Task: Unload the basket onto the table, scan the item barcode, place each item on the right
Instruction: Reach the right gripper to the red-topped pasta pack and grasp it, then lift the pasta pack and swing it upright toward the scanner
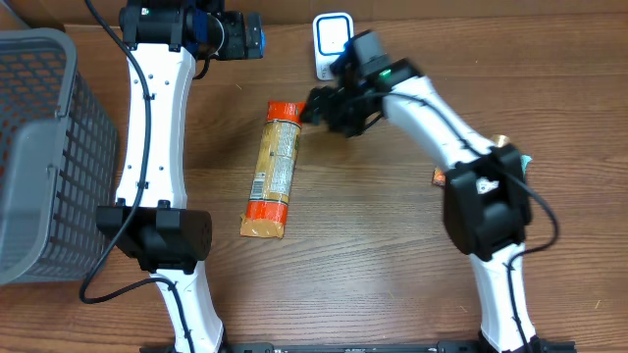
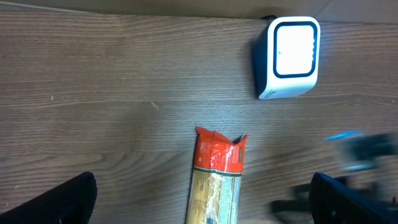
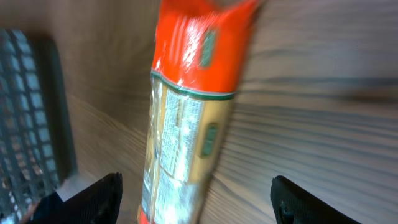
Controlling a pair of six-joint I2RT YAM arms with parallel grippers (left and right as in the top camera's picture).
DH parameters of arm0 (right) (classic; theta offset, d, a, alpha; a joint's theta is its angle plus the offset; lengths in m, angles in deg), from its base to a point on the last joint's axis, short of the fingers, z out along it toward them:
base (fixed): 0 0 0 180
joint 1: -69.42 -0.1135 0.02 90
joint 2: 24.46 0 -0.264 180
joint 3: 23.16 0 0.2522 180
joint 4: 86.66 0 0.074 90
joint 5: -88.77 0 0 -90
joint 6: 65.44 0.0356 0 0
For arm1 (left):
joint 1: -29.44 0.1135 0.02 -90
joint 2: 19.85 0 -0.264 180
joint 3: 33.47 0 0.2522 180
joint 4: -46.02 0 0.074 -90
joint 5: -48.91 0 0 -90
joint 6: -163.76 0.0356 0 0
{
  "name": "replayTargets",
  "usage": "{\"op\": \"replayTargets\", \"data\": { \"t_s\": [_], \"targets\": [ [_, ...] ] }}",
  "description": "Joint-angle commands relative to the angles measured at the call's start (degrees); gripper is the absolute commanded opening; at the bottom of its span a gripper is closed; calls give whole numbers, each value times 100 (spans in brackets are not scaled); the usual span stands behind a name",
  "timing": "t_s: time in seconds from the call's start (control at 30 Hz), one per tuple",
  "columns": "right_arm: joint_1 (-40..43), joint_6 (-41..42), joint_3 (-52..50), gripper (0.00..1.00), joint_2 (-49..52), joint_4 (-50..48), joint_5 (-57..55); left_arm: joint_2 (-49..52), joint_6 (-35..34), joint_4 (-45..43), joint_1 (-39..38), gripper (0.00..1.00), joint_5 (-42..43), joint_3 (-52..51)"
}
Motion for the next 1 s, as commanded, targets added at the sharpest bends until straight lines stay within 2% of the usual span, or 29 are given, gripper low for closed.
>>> {"op": "replayTargets", "data": {
  "t_s": [0.0, 0.23, 0.3, 0.5, 0.6, 0.63, 0.77, 0.97],
  "targets": [
    [-278, 286, -42, 77, 334, -227, 199, 7, 66, -9, -4, 100, -20, 22],
    [-855, 227, -46, 73, 675, -140, 28, 7, 66, -9, -4, 100, -20, 22],
    [-852, 319, -46, 66, 721, -116, 55, 7, 66, -9, -4, 100, -20, 22],
    [-789, 525, -57, 35, 763, -55, 52, 7, 66, -9, -4, 100, -20, 22],
    [-750, 522, -55, 7, 761, -22, 63, 7, 66, -9, -4, 100, -20, 22],
    [-708, 522, -48, 4, 761, -2, 87, 7, 66, -9, -4, 100, -20, 22],
    [-365, 15, 101, 4, 734, 354, 621, 7, 66, -9, -4, 100, -20, 22],
    [269, -1506, 501, 6, 684, 1279, 1021, 7, 66, -9, -4, 100, -20, 24]
  ]
}}
